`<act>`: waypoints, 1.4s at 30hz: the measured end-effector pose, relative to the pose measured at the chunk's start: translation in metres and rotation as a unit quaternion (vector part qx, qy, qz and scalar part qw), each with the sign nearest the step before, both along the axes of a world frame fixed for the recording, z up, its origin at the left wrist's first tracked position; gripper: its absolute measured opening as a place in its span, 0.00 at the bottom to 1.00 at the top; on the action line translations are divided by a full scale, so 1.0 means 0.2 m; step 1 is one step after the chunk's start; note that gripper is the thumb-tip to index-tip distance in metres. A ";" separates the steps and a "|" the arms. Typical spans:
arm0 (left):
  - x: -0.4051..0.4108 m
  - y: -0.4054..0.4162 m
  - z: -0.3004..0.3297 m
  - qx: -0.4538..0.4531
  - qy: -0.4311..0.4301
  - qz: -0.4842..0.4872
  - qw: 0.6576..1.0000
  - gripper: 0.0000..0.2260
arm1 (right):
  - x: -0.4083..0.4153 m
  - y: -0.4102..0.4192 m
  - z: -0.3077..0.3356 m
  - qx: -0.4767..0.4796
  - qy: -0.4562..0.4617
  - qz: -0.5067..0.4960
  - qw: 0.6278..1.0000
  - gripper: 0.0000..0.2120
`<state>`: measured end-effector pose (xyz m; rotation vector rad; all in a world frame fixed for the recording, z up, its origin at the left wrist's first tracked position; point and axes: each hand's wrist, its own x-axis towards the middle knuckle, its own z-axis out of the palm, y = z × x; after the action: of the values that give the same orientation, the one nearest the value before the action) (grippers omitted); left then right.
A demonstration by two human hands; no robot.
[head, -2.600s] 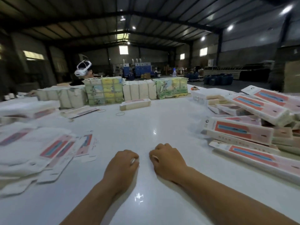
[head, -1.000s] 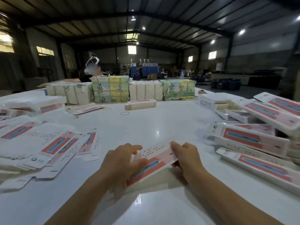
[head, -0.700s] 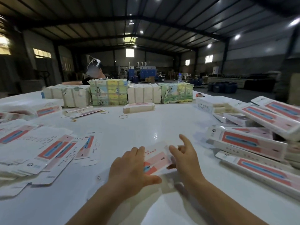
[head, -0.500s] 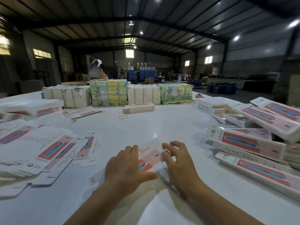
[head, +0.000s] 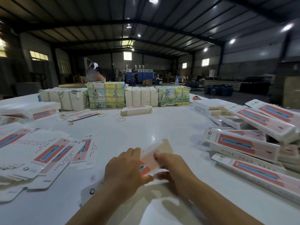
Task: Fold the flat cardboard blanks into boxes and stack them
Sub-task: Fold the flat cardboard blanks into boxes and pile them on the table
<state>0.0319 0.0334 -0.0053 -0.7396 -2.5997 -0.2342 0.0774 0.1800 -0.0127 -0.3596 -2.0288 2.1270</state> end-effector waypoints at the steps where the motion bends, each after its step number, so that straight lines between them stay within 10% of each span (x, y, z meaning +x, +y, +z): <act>1: 0.00 -0.01 0.00 0.004 0.005 -0.001 1.000 0.31 | 0.01 0.00 0.01 -0.005 0.009 0.009 1.000 0.11; 7: -0.02 -0.04 0.04 0.044 -0.016 -0.017 0.999 0.23 | 0.06 -0.02 0.03 0.068 0.075 0.032 0.994 0.06; 14: -0.06 -0.07 0.02 0.099 -0.093 -0.025 0.990 0.24 | 0.05 0.01 0.00 0.248 0.199 -0.218 0.923 0.15; 20: -0.05 -0.07 0.01 0.063 -0.107 -0.033 0.992 0.23 | 0.04 -0.05 -0.02 0.220 0.189 -0.128 0.948 0.06; 29: -0.04 -0.07 0.00 -0.007 -0.104 -0.048 0.993 0.28 | 0.04 -0.03 -0.03 0.226 0.121 -0.071 0.964 0.23; 35: -0.02 -0.07 0.01 -0.027 -0.103 -0.052 0.993 0.27 | 0.06 -0.04 -0.03 0.231 0.115 -0.089 0.962 0.05; 42: -0.01 -0.06 0.01 -0.032 -0.108 -0.054 0.992 0.27 | 0.05 -0.06 -0.03 0.229 0.093 -0.080 0.966 0.08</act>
<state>0.0304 0.0212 -0.0036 -0.9269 -2.7838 -0.2785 0.0874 0.1688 -0.0195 -0.2305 -2.2086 1.4778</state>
